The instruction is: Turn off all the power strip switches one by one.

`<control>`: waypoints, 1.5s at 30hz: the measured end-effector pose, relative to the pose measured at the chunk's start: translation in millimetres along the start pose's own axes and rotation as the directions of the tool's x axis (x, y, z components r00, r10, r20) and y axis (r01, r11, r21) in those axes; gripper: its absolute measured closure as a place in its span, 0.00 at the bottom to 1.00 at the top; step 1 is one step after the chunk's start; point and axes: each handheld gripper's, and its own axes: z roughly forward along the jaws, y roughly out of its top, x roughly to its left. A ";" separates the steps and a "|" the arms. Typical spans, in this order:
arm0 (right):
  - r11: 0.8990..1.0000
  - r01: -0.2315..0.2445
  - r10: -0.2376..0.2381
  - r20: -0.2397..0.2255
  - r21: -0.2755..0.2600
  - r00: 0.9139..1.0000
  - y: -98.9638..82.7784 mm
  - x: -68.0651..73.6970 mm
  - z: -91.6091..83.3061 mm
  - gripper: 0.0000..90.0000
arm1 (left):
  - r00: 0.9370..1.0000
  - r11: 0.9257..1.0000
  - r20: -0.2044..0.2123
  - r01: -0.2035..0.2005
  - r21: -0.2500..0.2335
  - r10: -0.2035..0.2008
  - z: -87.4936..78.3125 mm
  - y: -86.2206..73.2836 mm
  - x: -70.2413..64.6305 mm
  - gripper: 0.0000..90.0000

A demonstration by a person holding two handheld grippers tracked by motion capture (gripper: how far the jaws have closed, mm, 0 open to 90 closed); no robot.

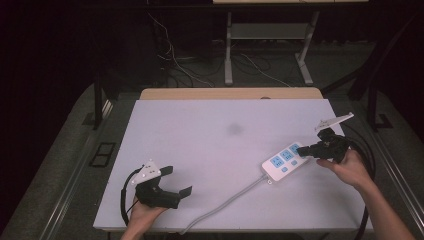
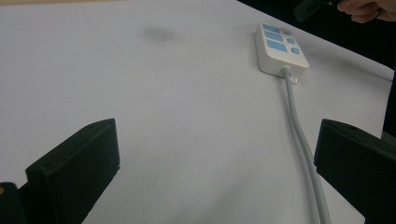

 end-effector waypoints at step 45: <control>0.995 -0.055 0.050 0.056 0.081 0.997 -8.8 -24.9 16.1 1.00 | 1.000 1.000 -0.002 -0.004 0.004 0.004 0.1 0.0 -0.2 0.00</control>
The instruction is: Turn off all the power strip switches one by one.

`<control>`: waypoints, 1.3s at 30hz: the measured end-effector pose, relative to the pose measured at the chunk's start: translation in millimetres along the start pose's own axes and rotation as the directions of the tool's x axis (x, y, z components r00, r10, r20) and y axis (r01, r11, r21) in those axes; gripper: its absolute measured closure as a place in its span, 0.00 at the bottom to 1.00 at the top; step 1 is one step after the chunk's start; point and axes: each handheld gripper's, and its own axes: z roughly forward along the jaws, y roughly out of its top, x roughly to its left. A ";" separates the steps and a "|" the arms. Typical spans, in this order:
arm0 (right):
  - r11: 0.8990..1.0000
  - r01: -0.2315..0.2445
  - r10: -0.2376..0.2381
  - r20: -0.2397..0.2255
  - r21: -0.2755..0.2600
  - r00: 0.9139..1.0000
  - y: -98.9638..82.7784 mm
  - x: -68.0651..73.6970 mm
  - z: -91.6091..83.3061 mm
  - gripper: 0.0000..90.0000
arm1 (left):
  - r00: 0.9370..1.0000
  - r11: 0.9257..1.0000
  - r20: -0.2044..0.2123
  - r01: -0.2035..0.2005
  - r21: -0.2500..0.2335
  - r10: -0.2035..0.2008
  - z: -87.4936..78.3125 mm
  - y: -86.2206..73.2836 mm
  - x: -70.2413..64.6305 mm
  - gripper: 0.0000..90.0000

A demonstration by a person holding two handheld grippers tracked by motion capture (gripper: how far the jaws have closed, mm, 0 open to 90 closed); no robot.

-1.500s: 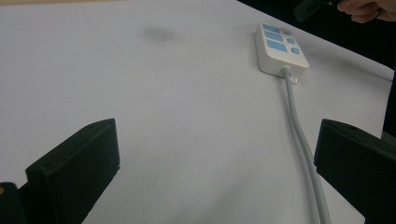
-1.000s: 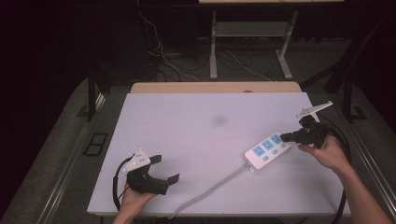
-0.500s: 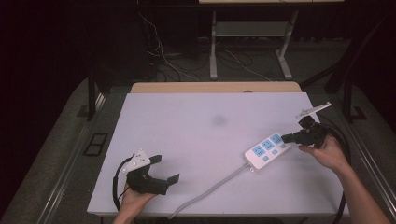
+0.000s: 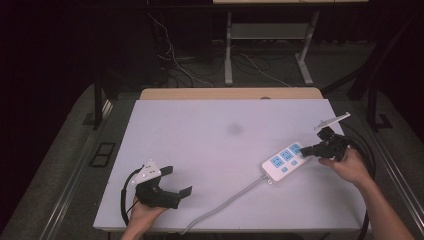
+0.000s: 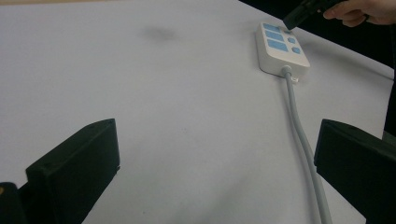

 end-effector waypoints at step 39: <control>0.996 -0.054 0.054 -0.007 -0.071 0.999 -13.6 -4.1 2.7 1.00 | 1.000 1.000 0.002 -0.002 -0.003 0.002 -0.5 0.2 -1.3 0.00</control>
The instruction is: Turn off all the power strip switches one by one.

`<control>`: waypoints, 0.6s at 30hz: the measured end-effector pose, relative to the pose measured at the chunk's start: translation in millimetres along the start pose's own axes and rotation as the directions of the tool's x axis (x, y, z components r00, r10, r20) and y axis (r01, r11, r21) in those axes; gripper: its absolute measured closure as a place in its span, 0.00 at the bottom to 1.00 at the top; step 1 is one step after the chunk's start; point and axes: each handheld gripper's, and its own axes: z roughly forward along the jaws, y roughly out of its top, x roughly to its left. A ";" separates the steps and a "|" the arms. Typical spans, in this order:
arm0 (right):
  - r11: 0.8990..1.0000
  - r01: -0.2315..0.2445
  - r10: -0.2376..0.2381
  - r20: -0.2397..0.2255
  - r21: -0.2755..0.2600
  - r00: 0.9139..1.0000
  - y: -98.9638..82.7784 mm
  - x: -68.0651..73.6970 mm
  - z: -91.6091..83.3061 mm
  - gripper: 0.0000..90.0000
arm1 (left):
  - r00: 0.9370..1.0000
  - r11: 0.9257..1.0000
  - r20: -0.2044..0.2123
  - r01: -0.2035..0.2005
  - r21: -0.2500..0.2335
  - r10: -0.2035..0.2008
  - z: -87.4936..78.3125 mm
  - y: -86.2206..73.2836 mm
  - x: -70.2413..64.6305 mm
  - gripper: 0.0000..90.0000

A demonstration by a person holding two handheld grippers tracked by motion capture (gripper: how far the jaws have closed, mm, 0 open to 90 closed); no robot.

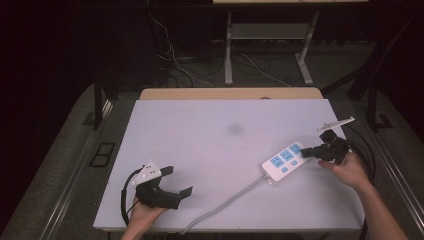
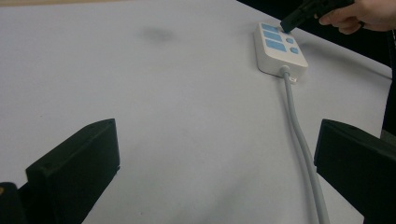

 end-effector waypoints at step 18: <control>1.000 0.016 -0.016 0.017 0.012 1.000 1.2 2.5 0.7 1.00 | 1.000 1.000 -0.004 0.003 0.003 -0.003 0.2 -0.3 0.4 0.00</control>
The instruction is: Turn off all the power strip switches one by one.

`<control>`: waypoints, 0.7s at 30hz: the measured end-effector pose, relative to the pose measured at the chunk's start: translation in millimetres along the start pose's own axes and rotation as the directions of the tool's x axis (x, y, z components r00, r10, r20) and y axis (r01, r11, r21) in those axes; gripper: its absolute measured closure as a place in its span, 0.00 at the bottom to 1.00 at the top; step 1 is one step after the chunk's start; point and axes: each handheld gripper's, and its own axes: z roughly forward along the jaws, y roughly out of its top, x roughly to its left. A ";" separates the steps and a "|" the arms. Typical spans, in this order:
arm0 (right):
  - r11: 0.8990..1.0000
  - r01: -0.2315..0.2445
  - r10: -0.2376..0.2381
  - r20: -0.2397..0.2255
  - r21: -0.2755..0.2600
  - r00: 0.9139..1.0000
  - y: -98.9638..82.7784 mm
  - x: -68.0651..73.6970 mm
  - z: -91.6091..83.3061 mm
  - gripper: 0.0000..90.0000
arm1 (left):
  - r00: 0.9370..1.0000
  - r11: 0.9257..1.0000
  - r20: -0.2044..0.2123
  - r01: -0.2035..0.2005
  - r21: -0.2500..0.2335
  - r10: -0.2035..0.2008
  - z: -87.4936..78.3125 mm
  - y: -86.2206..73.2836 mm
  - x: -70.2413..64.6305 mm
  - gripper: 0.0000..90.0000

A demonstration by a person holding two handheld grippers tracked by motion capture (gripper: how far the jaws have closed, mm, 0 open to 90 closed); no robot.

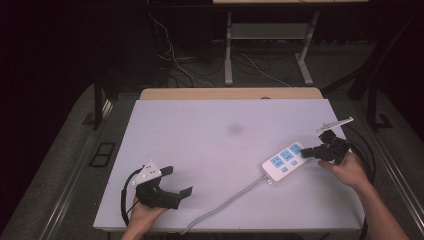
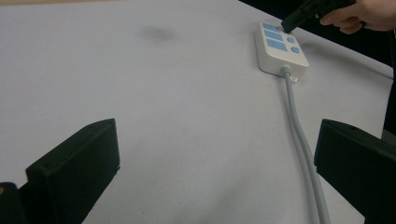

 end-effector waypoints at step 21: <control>1.000 -0.019 0.019 0.008 -0.014 1.000 1.0 -0.5 -5.0 1.00 | 1.000 1.000 0.000 0.003 -0.001 -0.003 0.2 -0.2 1.2 0.00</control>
